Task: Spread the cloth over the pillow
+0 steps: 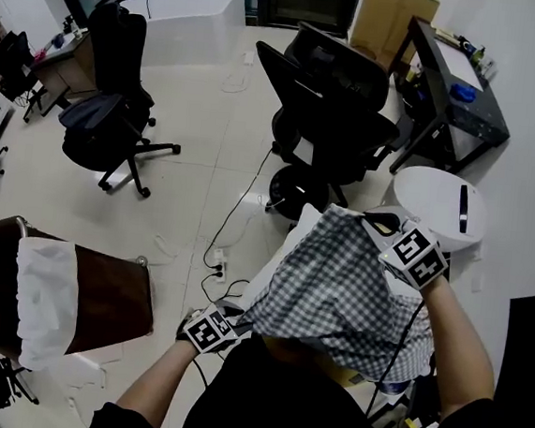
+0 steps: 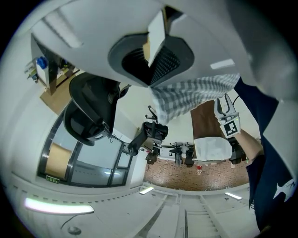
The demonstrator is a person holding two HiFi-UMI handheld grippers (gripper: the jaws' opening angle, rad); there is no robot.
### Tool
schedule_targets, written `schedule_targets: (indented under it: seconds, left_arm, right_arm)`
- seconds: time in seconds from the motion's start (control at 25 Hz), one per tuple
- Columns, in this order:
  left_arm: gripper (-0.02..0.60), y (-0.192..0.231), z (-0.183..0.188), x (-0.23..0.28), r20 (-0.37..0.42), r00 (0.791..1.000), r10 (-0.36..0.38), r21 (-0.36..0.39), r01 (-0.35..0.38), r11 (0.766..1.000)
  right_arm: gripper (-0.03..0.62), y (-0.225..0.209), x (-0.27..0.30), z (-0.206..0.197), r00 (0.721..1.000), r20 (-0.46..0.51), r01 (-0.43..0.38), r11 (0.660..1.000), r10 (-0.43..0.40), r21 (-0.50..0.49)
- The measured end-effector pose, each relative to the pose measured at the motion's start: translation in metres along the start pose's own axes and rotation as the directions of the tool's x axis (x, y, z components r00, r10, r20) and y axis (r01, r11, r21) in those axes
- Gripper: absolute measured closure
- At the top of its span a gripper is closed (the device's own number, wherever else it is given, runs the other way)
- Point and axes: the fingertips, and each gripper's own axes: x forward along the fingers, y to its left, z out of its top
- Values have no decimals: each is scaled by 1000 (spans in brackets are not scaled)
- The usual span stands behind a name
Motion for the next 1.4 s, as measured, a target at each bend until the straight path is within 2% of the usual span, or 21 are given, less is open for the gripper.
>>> schedule_targets:
  seconds: [0.04,0.08,0.36,0.48,0.6,0.88,1.4]
  left_arm:
    - [484,1,1,0,-2,1000,8,6,-8,1000]
    - [575,2,2,-1,1,1000,15,12,-15,1000]
    - [576,18,24,-59,78,995,69,13,-70,997]
    - [576,28,39,-87,132,989,59,-36,-54,998]
    - [576,37,46,-104,162,986,42,-70,-31,997]
    - [576,49,37,-116,153,988,23,-120,-5,993]
    - [577,67,-2,-87,72,997,-41,-203,55,978]
  right_arm:
    - [585,-3,2,-1,1000,-4,9,1000,-9,2]
    - [585,-5,3,-2,1000,-9,19,1000,-19,2]
    - [585,-38,9,-4,986,-39,160,987,-160,-23]
    - [585,-54,22,0,971,-49,228,970,-233,-78]
    - [585,-63,38,8,963,-56,258,959,-265,-115]
    - [585,-62,97,-3,959,-159,198,954,-237,-227]
    - [575,-24,188,-69,942,-320,44,984,-97,-172]
